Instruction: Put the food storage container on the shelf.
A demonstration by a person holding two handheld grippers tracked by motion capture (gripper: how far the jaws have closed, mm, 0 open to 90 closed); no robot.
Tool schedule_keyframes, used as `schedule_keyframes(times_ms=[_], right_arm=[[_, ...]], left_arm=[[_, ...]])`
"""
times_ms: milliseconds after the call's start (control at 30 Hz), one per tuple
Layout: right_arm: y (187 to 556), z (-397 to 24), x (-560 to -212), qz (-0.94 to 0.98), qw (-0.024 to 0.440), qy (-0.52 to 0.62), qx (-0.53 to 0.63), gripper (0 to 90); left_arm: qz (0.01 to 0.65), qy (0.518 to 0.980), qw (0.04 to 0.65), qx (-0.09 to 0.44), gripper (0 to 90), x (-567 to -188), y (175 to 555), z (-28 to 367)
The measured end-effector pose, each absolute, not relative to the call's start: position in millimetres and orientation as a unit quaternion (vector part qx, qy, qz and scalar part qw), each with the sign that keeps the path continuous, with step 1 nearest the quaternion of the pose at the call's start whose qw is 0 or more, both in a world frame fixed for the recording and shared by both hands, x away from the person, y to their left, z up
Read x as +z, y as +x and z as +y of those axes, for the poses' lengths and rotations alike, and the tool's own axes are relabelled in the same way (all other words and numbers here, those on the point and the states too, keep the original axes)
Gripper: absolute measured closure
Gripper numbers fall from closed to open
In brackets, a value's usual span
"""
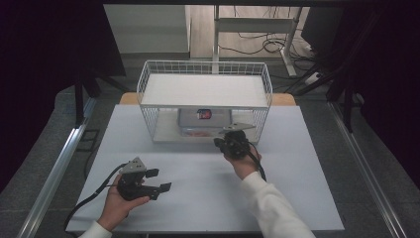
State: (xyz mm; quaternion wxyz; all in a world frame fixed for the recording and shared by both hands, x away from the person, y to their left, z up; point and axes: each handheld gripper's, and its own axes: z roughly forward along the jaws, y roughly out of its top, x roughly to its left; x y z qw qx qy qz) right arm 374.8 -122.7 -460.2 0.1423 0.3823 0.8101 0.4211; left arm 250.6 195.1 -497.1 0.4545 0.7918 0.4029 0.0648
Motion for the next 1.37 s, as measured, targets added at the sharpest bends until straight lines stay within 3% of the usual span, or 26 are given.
schedule_keyframes(times_ms=[200,433,500,600,733,1367], right_arm=[[339.0,-166.2,-454.5,0.814,0.159,0.373,0.417,88.7],[301.8,-220.7,-463.0,0.816,0.147,0.369,0.421,85.0],[292.7,-236.1,-465.6,0.815,0.139,0.369,0.425,72.8],[283.7,-249.7,-468.0,0.808,0.144,0.382,0.424,45.2],[277.0,-258.3,-468.7,0.801,0.139,0.392,0.431,36.7],[276.3,-257.4,-471.6,0.804,0.143,0.387,0.429,26.2]], left_arm=[[0.409,0.790,0.452,0.065,24.9,-498.0,253.8,195.1],[0.415,0.790,0.445,0.071,24.9,-498.9,255.8,195.2],[0.416,0.790,0.444,0.073,24.9,-498.6,255.0,195.0],[0.417,0.790,0.443,0.074,24.8,-498.9,254.0,194.3],[0.417,0.792,0.440,0.076,24.6,-499.0,252.6,193.6],[0.420,0.789,0.441,0.078,23.3,-497.7,251.5,194.3]])
